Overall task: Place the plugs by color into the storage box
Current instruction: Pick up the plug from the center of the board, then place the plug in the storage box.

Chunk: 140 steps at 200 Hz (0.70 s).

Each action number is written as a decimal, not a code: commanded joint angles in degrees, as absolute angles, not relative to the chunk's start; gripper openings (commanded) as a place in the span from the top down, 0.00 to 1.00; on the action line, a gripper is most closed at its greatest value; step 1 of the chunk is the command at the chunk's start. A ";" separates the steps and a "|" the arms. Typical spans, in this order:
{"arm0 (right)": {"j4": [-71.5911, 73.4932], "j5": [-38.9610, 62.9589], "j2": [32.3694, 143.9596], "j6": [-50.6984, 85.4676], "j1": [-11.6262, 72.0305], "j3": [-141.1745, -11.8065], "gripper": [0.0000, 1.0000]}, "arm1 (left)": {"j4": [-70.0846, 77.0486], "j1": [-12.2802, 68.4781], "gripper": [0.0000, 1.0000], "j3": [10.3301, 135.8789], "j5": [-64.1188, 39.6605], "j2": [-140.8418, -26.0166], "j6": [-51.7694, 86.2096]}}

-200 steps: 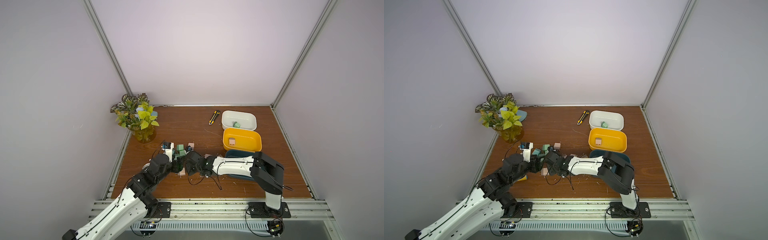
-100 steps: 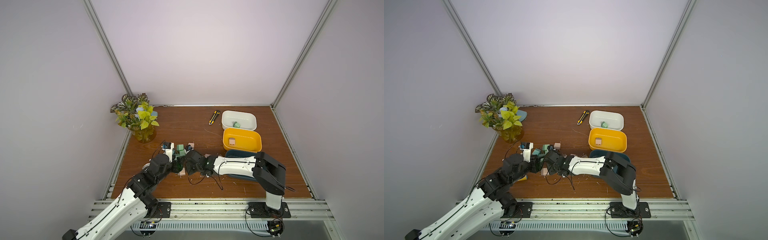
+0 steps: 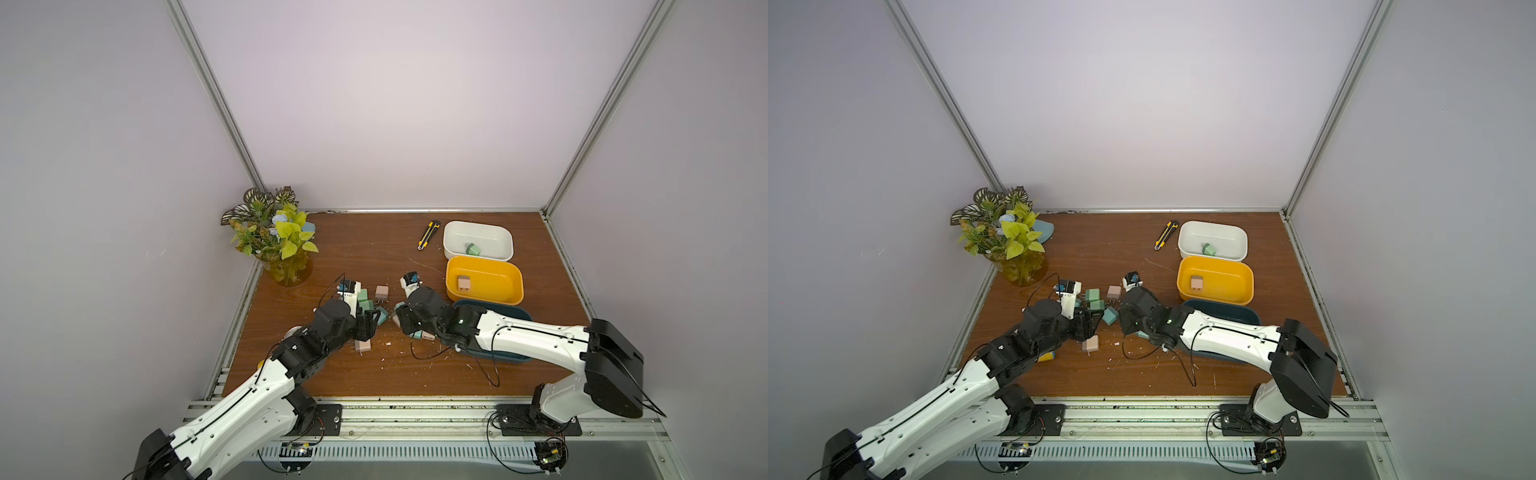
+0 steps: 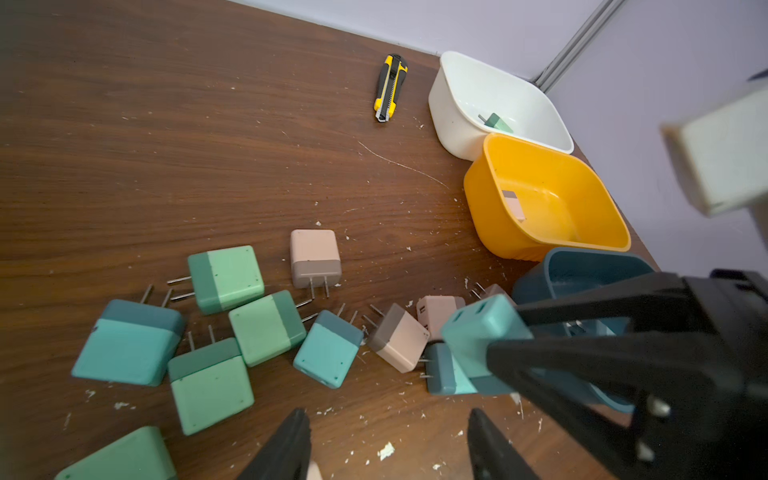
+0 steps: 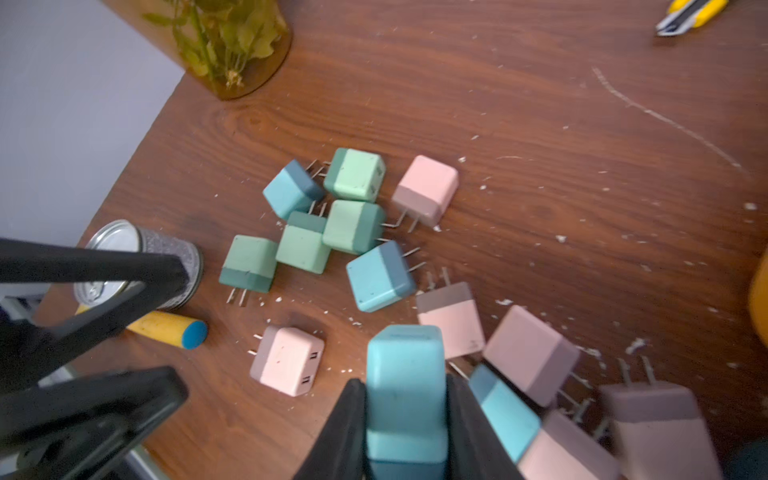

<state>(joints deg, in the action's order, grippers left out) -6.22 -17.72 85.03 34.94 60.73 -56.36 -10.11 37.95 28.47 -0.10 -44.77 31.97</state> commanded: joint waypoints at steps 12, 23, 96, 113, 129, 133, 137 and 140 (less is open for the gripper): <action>-9.22 -21.23 77.45 36.17 56.55 -51.73 0.75 | -2.69 39.14 0.38 30.44 -3.44 -48.82 32.15; -10.43 -21.85 74.77 36.53 55.46 -50.02 0.75 | -1.01 39.63 0.38 30.79 -3.96 -50.51 32.30; -18.47 -25.88 57.57 37.91 47.87 -39.75 0.74 | 5.55 44.43 0.40 36.43 -7.14 -63.67 32.94; -20.05 -25.68 54.73 37.80 45.31 -38.31 0.73 | 5.14 46.90 0.39 39.07 -6.69 -66.45 31.70; -21.49 -24.88 53.15 37.26 42.58 -37.32 0.73 | 5.27 48.26 0.39 40.96 -7.25 -69.11 31.64; -21.87 -24.87 52.94 37.19 41.92 -37.12 0.73 | 5.45 48.57 0.39 41.35 -7.48 -69.59 31.70; -22.19 -24.81 52.71 37.01 41.42 -36.92 0.73 | 5.55 48.84 0.39 41.67 -7.60 -70.24 31.73; -22.40 -24.79 52.63 36.93 40.95 -36.80 0.74 | 5.63 49.15 0.39 41.93 -7.64 -70.62 31.81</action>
<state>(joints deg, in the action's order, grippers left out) -19.29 -23.79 54.30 36.53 43.66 -37.43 4.01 47.13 39.35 -6.61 -68.12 32.64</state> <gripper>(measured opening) 0.320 0.613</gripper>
